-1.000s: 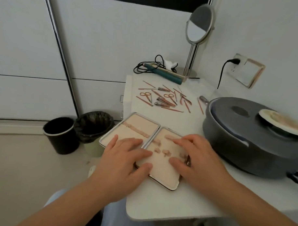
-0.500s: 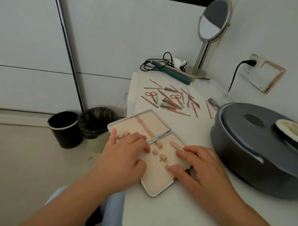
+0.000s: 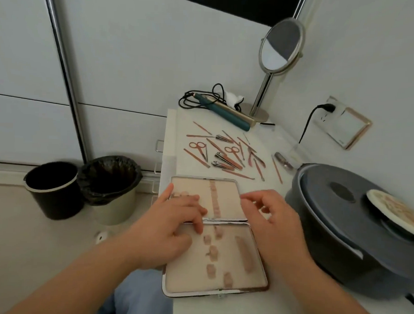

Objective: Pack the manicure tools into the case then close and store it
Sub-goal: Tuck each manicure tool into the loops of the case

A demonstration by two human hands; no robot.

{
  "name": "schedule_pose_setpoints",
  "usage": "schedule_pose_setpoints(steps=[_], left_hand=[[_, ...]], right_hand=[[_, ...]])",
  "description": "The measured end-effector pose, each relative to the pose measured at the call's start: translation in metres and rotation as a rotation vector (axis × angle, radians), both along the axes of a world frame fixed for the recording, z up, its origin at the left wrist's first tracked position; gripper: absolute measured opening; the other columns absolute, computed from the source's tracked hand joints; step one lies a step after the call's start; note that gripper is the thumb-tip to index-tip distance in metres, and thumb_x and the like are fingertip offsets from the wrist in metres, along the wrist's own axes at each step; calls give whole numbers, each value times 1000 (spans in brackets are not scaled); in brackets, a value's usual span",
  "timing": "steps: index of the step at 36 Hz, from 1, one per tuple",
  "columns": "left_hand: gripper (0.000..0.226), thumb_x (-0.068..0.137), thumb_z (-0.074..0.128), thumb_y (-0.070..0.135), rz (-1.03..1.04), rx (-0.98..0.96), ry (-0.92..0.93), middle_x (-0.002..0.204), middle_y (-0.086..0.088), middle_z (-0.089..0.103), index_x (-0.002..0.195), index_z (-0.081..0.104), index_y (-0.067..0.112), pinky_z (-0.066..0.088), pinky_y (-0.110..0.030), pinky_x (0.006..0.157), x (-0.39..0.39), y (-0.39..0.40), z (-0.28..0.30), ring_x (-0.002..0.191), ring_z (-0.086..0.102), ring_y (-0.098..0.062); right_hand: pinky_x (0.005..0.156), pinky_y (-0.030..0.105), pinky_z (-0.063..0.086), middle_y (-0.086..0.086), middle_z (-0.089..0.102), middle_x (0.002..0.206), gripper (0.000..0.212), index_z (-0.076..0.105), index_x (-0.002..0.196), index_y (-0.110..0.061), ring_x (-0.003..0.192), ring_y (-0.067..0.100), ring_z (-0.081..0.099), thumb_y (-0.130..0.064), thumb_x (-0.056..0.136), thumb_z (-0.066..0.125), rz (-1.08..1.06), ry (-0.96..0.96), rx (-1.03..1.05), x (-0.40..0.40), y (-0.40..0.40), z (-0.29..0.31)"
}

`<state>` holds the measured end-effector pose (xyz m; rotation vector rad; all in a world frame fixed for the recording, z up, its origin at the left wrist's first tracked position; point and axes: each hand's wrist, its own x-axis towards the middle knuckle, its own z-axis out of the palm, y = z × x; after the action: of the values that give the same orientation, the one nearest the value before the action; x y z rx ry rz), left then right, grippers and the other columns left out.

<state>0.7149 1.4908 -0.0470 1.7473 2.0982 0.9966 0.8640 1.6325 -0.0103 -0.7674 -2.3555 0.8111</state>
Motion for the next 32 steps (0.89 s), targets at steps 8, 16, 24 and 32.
schedule_pose_setpoints(steps=[8,16,24,32], left_hand=[[28,64,41,30,6,181,-44,107,13,56,75,66,23,-3,-27,114,1,10,-1,116,40,7],[23,68,46,24,179,438,-49,104,9,60,76,68,23,27,-39,103,2,1,-18,115,45,-4],[34,71,40,42,287,296,-128,123,23,42,94,65,33,13,-25,107,-3,-2,-33,132,22,-7],[43,72,32,51,283,280,-137,132,28,30,103,60,39,0,-7,103,1,-5,-35,125,4,17]], right_hand=[[54,15,33,-14,60,72,15,57,74,-31,66,1,53,-29,88,51,-212,222,-89,-120,29,32],[48,23,33,4,52,61,20,51,61,-9,64,22,53,-5,79,44,-338,-441,185,-145,102,32],[45,25,26,5,49,65,31,44,60,-11,54,15,42,-22,86,55,-443,-713,200,-146,139,16],[49,26,28,4,47,66,31,42,64,-12,57,15,42,-27,80,64,-488,-726,130,-150,145,14]])
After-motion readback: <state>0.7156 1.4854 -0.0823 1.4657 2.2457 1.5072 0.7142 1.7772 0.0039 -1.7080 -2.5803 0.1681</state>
